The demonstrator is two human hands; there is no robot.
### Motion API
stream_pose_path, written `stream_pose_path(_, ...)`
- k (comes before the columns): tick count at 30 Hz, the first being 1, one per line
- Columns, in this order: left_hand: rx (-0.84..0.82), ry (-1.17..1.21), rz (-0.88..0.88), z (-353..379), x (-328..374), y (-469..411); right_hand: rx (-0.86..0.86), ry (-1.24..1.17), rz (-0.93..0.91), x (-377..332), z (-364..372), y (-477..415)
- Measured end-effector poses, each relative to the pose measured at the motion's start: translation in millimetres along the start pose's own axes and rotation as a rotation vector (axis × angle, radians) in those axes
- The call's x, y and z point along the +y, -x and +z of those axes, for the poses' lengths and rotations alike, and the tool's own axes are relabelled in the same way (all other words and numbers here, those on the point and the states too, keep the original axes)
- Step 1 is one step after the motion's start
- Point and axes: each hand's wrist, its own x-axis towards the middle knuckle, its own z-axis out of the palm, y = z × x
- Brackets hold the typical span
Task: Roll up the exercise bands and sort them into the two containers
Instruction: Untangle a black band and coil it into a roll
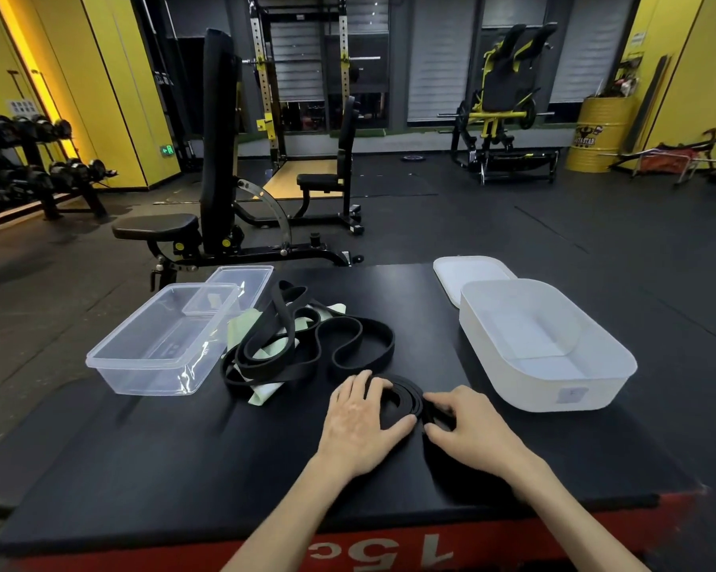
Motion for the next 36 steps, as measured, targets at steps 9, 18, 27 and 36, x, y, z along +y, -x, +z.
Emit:
stream_pose_path(9,-0.064,0.210,-0.324,-1,32,4,0.223,-0.084,0.153,-15,22,-2)
stream_pose_path(18,-0.460,0.397,-0.226,-30,4,-2,0.103,0.024,0.115,-19,13,6)
stream_pose_path(27,-0.171,0.374,-0.253,-21,3,11,0.129,0.023,0.259,-53,14,3)
stream_pose_path(36,-0.076,0.329,-0.290,-27,5,7,-0.044,0.262,0.348,-81,10,-35)
